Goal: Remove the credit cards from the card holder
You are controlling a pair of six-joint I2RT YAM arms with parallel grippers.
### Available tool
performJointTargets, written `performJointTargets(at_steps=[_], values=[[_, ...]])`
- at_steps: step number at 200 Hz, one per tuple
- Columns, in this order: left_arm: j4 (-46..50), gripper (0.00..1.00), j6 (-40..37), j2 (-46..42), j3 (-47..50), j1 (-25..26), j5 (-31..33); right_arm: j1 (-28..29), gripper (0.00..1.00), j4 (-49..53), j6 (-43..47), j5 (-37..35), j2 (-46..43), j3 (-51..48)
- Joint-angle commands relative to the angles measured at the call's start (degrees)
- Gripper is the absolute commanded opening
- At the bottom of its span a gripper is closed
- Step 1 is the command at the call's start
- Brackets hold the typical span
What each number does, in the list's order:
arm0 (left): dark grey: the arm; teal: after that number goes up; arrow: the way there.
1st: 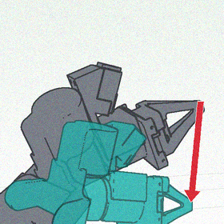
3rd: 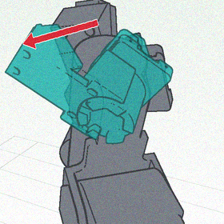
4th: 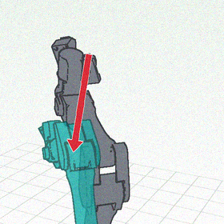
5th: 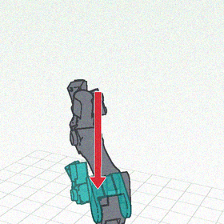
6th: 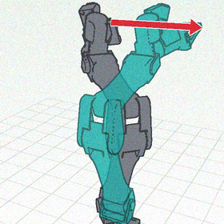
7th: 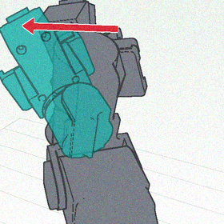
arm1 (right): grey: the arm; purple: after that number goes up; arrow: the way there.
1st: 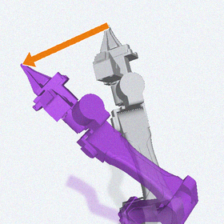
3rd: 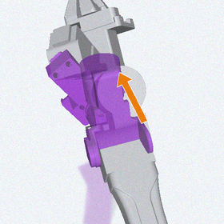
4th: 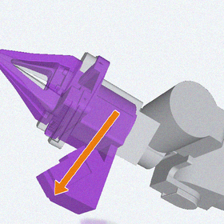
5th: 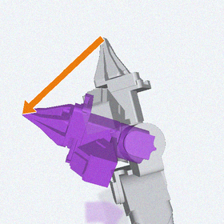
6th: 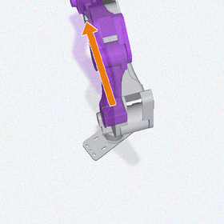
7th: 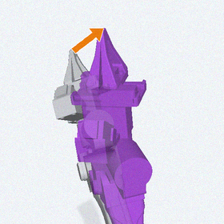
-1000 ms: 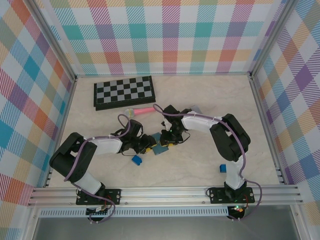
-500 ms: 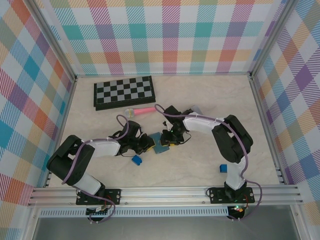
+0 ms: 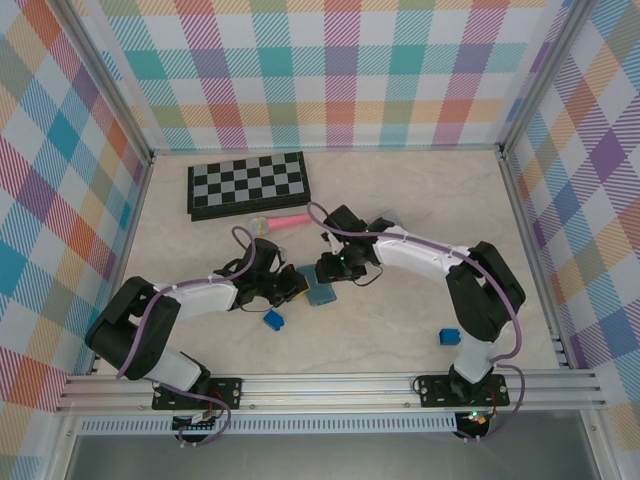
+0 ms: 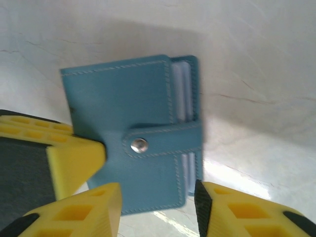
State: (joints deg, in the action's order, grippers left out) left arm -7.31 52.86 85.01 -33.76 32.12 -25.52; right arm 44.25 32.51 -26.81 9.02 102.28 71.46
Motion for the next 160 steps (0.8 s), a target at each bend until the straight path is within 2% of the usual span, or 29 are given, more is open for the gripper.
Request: performJointTargets(at_steps=[1,30,96,160], values=[[1.7,0.00,-1.2,-1.5,-1.6,0.0,-0.7,0.8,0.42,0.4,1.3,0.7,2.5,2.8],[1.4,0.00,-0.8,-1.5,-1.4,0.0,-0.7,1.2,0.38,1.1,0.9,0.5,4.5,4.5],[1.0,0.00,-0.4,-1.8,-1.2,0.0,-0.8,1.6,0.37,0.1,-0.6,2.0,7.0,5.1],[0.1,0.00,1.0,-2.0,-0.7,0.0,-0.2,1.7,0.36,1.5,-2.0,-1.3,9.4,6.1]])
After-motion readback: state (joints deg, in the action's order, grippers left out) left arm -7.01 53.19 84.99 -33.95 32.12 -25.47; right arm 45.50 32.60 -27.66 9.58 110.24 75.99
